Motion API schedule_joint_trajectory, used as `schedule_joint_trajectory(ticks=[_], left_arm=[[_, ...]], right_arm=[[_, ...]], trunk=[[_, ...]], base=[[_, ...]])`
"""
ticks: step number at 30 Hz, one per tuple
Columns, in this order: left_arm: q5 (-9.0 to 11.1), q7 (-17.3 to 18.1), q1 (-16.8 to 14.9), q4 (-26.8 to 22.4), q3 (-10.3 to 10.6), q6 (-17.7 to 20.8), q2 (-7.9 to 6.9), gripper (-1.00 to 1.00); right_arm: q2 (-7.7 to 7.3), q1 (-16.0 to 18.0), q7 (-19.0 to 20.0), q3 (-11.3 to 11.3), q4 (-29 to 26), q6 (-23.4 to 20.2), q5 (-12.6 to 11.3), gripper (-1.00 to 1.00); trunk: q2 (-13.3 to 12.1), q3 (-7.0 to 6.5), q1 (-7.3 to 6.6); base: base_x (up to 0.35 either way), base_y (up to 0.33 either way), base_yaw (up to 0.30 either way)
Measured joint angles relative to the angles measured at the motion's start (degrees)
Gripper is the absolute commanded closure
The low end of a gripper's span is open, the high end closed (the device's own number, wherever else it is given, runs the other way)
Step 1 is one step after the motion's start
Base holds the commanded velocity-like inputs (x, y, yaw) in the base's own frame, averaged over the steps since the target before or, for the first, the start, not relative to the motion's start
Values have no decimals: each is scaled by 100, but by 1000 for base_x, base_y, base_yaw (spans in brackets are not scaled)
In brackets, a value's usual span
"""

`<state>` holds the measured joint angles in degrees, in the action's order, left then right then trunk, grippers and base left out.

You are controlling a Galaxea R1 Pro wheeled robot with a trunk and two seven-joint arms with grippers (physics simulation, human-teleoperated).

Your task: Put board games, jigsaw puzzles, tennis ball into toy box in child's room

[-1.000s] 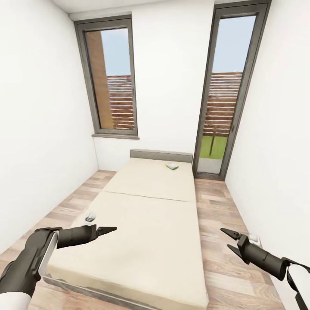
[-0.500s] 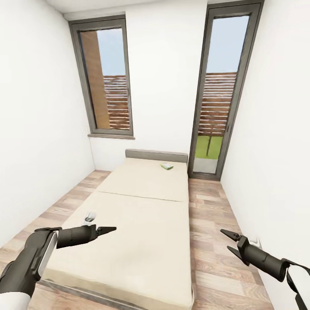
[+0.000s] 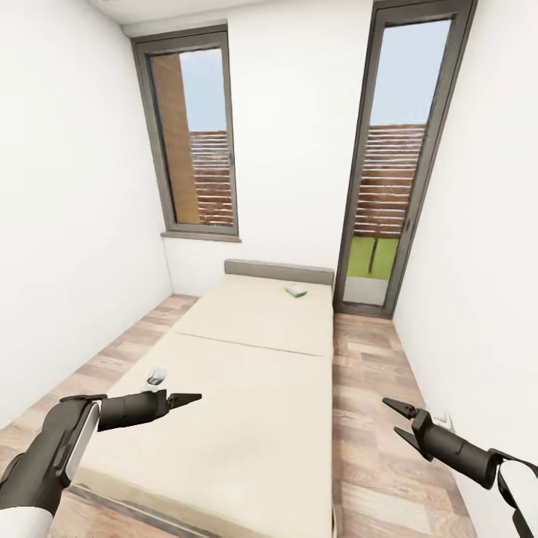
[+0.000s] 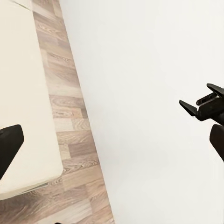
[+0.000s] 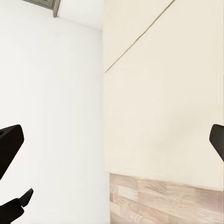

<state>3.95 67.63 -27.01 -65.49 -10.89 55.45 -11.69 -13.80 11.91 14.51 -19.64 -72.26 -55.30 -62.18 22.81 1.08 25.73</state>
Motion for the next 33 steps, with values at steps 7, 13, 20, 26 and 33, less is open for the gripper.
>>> schedule_joint_trajectory(ticks=[7,13,20,26,33], left_arm=[[0,0,0,0,0,3,-1,-100],[1,0,0,0,0,2,-1,-100],[3,0,0,-1,0,4,-1,-100],[4,1,0,-1,-1,6,0,-100],[4,2,0,-1,-1,6,0,-100]], right_arm=[[0,0,-6,11,0,-3,17,-100],[0,0,-7,16,0,-7,18,-100],[0,0,-7,22,0,-9,14,-100],[0,0,-6,29,1,-9,17,-100],[0,0,-5,32,1,-8,16,-100]], trunk=[[0,0,0],[0,0,1],[0,0,2],[0,0,2],[-1,0,3]], base=[[207,-213,275],[138,-240,285],[33,-233,287],[6,-152,288],[-19,-31,288]])
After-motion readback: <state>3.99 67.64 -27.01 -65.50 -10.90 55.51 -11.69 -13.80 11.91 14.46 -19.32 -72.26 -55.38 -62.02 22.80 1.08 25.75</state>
